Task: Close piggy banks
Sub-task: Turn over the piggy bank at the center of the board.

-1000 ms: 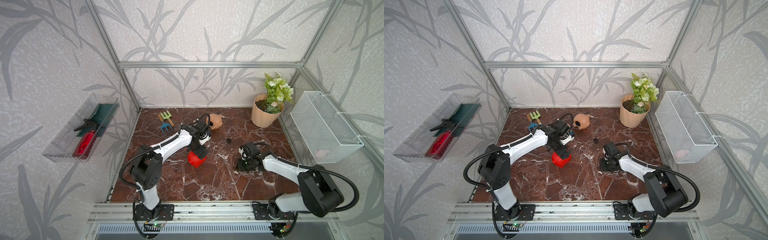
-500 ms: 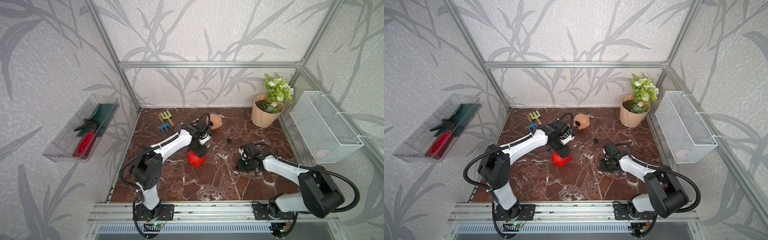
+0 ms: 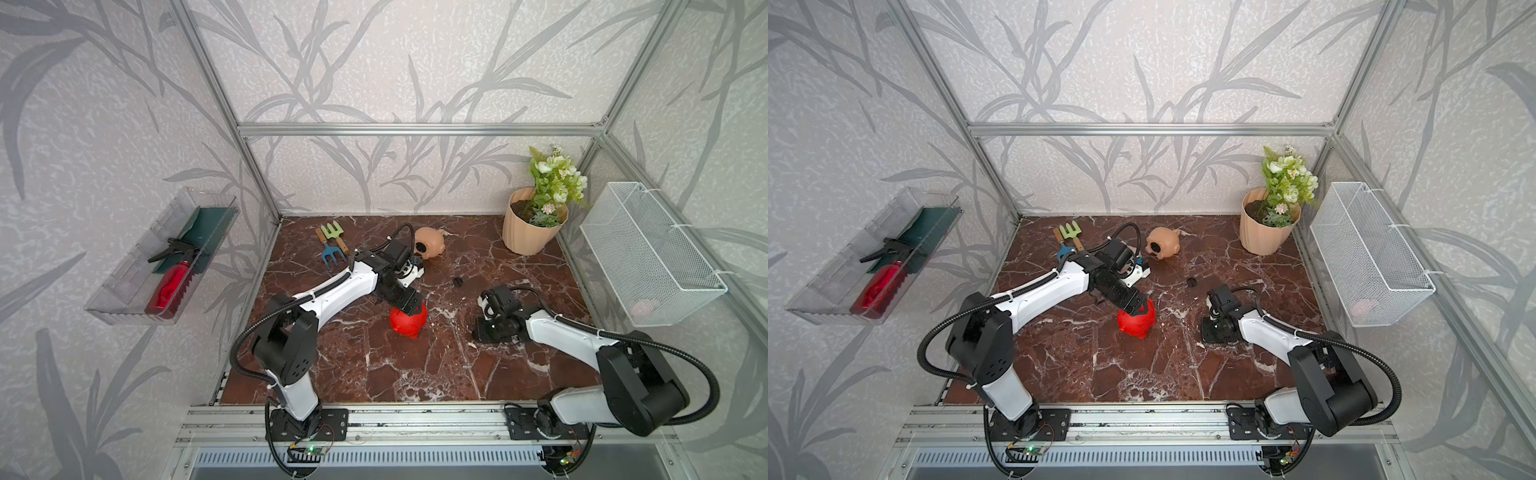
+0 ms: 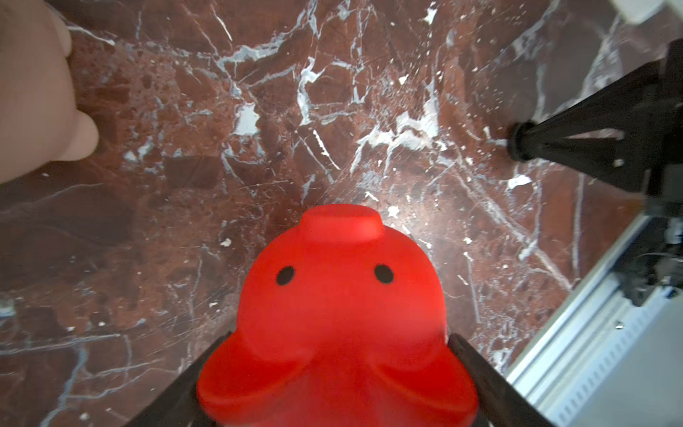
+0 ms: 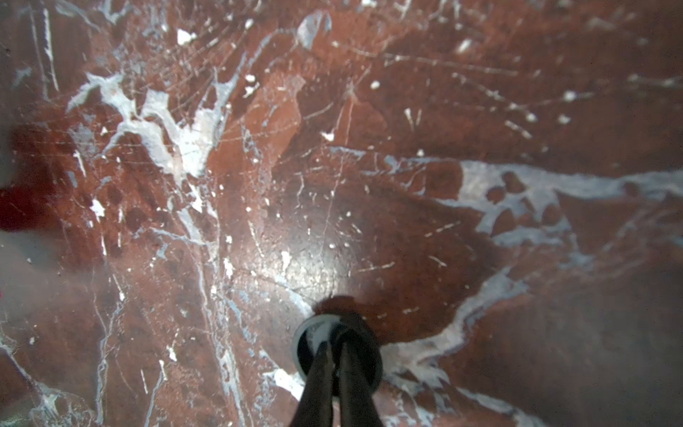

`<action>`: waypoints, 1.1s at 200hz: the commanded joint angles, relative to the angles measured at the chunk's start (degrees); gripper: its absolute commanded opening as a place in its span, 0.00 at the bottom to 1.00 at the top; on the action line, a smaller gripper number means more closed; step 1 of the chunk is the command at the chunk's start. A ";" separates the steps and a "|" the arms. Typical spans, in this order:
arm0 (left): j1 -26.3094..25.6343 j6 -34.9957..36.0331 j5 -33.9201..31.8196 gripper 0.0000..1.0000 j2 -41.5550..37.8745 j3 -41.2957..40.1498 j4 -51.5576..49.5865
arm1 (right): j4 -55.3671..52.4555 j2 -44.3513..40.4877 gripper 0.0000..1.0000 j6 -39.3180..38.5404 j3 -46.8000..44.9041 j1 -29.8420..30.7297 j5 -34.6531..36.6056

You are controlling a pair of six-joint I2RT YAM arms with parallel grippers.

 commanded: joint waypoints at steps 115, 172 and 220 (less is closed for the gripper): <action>12.82 -7.39 19.56 0.87 -1.93 -9.55 6.41 | -3.10 -0.73 0.10 -0.29 0.28 -0.50 0.22; 14.38 -5.72 16.11 0.97 -1.24 -7.30 2.44 | -2.64 -0.90 0.09 0.13 -0.17 -0.45 0.18; 15.49 -5.24 13.76 0.99 -2.67 -6.73 0.47 | -2.49 -0.73 0.09 0.03 -0.32 -0.43 0.08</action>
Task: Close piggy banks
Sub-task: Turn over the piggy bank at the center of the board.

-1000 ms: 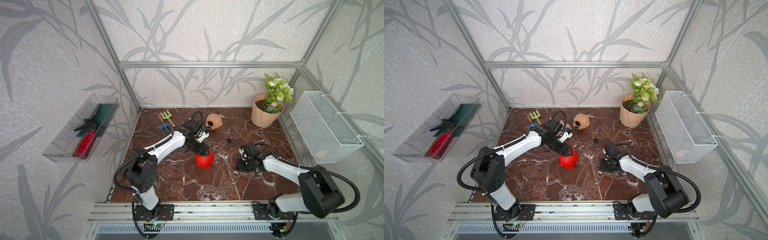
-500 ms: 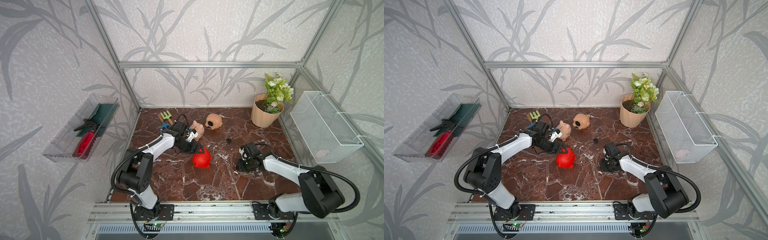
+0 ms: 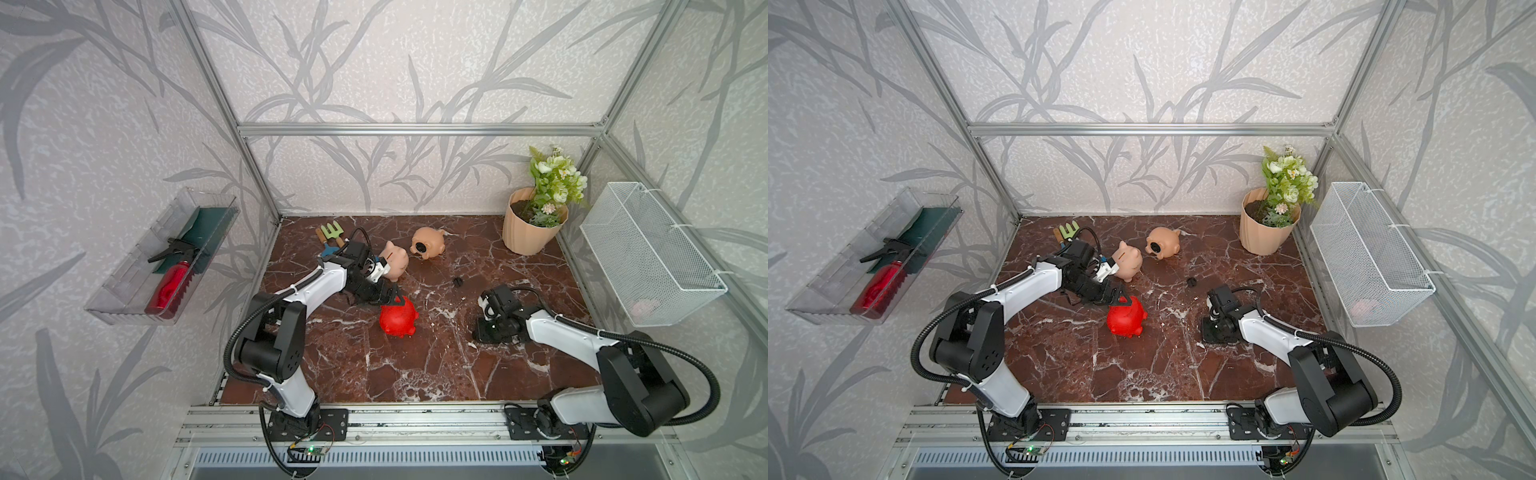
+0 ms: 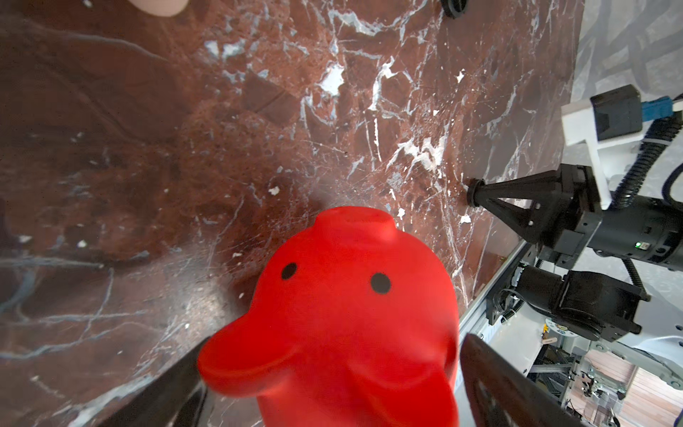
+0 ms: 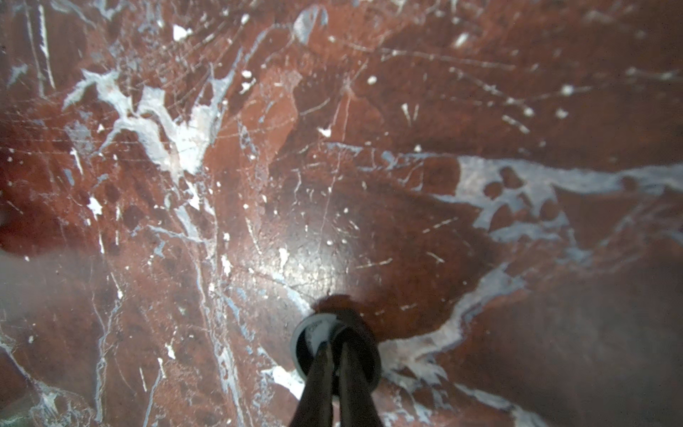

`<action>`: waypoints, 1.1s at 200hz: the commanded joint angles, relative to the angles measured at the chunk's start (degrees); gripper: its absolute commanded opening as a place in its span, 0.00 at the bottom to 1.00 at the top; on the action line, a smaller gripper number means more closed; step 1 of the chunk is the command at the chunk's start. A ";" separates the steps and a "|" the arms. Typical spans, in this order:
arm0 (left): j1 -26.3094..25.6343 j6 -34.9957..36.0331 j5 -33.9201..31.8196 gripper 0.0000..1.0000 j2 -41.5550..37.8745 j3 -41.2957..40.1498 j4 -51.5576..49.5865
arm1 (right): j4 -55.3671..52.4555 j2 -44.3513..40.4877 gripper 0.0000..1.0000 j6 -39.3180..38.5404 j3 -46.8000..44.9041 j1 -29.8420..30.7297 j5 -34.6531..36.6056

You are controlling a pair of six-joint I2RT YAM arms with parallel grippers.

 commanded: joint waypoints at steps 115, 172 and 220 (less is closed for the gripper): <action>-0.45 -1.74 -8.66 0.98 -12.62 -0.19 -2.59 | -1.33 -1.70 0.10 -0.34 -0.94 -0.32 -0.69; -6.54 -0.18 -18.26 0.97 -17.81 -1.81 -4.61 | 0.60 -3.82 0.06 -1.23 -1.65 -0.32 -2.15; -8.97 0.27 -21.17 0.96 -18.16 -1.90 -6.09 | 1.04 -5.89 0.04 -1.06 -1.77 -0.29 -2.87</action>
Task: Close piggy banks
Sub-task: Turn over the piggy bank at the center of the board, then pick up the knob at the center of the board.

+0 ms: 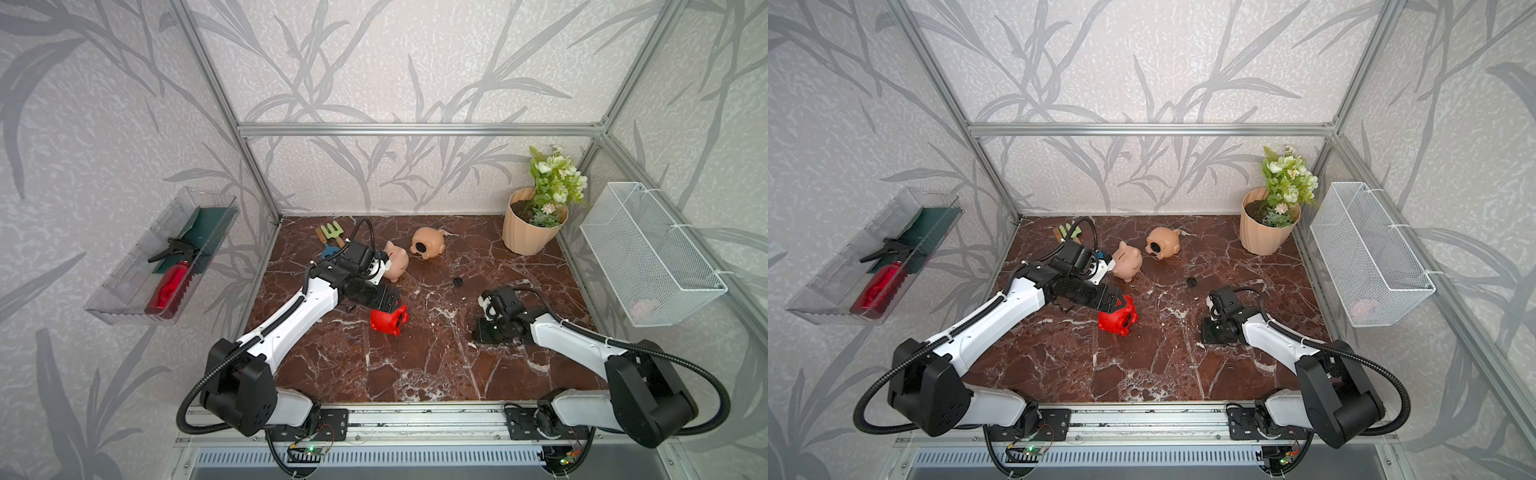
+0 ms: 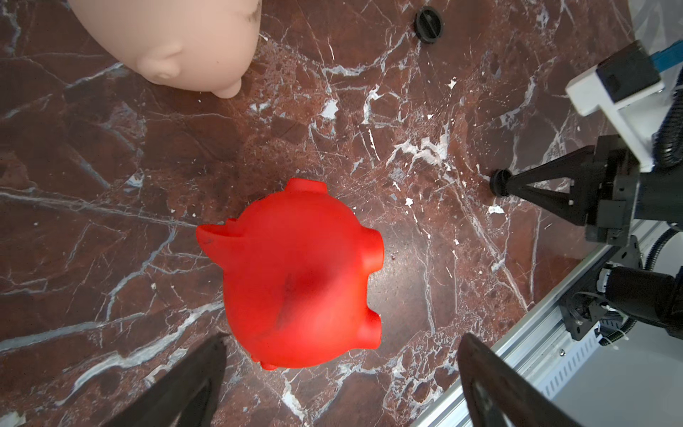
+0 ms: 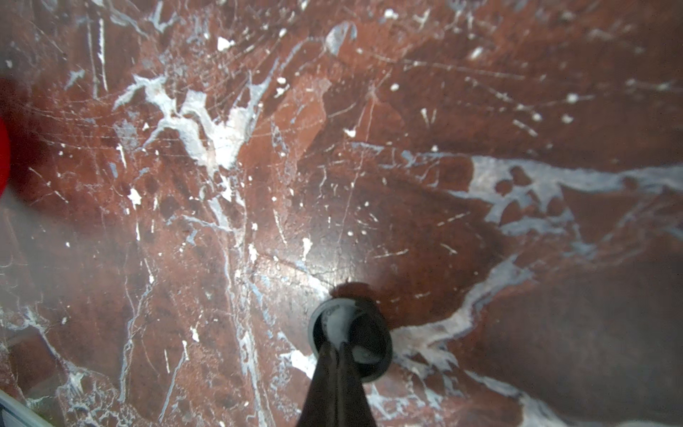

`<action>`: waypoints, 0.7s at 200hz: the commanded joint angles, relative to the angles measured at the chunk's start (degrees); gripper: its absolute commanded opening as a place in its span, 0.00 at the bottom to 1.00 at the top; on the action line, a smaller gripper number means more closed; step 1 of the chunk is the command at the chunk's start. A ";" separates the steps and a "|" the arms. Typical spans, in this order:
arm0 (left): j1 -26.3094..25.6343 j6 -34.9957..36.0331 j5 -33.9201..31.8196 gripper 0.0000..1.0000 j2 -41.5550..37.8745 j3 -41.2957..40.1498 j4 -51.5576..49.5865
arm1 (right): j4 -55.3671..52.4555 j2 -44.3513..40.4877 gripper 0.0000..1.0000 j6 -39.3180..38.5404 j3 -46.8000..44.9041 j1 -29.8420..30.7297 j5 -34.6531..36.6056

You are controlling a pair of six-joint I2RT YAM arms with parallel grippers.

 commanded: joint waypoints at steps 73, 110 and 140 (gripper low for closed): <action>-0.78 0.99 -4.75 0.95 0.46 -0.76 -2.48 | -5.57 -0.92 0.14 1.05 1.78 1.73 6.95; -0.91 1.08 -4.49 0.94 1.23 -0.75 -2.42 | -6.21 0.69 0.19 3.43 2.96 2.50 7.81; -0.87 1.35 -4.76 0.94 1.28 -0.85 -2.39 | -6.34 1.81 0.19 3.97 3.69 2.77 7.92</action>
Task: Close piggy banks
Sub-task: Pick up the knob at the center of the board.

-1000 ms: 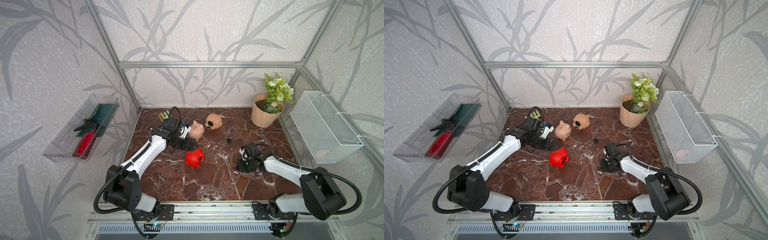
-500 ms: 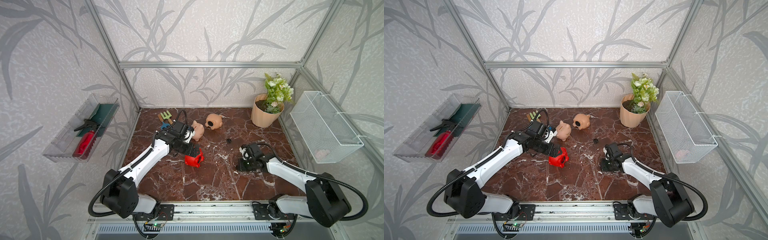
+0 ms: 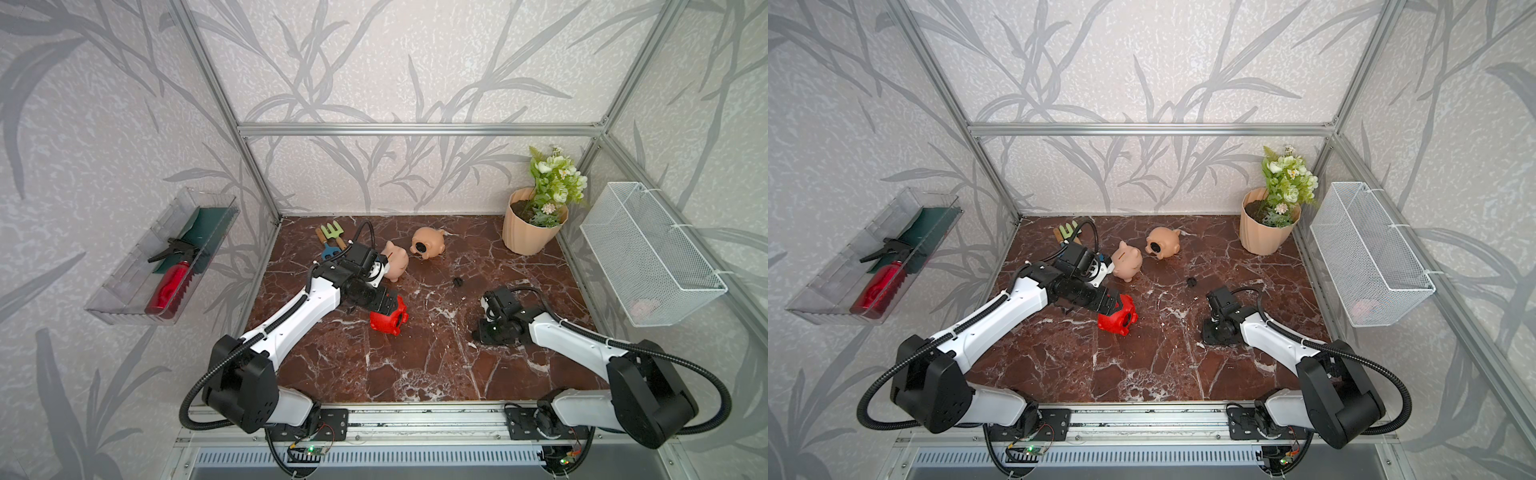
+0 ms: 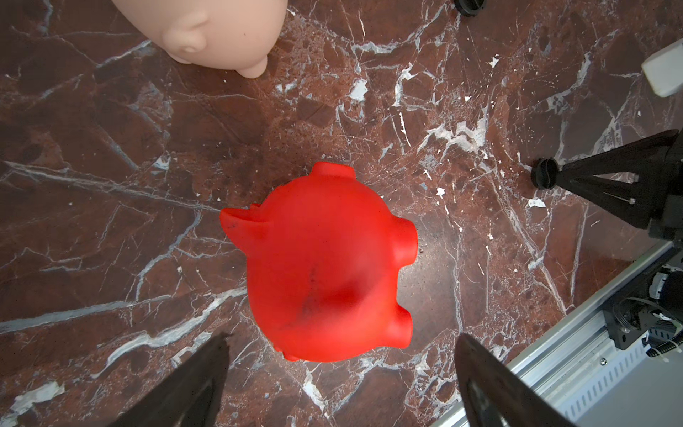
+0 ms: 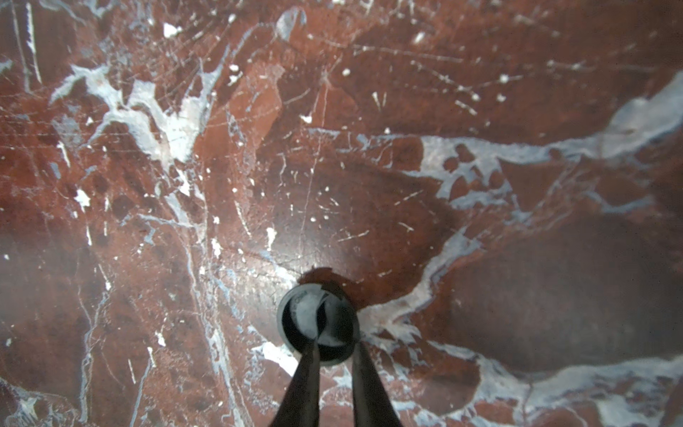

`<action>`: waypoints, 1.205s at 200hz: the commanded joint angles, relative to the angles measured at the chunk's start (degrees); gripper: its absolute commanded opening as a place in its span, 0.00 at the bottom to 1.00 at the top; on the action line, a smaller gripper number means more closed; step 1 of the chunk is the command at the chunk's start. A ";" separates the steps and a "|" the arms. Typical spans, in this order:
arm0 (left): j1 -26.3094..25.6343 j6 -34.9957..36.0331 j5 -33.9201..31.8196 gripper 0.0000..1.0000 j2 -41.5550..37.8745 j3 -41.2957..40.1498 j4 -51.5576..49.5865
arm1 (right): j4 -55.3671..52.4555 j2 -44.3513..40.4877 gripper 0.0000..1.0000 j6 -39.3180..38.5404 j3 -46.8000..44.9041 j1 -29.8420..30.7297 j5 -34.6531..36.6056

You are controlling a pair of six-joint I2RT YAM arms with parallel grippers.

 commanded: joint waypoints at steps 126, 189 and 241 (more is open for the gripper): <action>-0.26 0.93 -2.20 0.94 0.62 -1.09 -0.76 | -3.27 7.32 0.18 2.83 6.20 2.87 2.79; -0.16 0.98 -2.35 0.94 0.57 -1.09 -0.89 | -5.66 10.80 0.13 3.17 7.25 3.82 4.63; -0.19 0.93 -2.86 0.93 0.51 -1.08 -0.90 | -8.67 13.50 0.09 3.30 8.43 4.98 6.28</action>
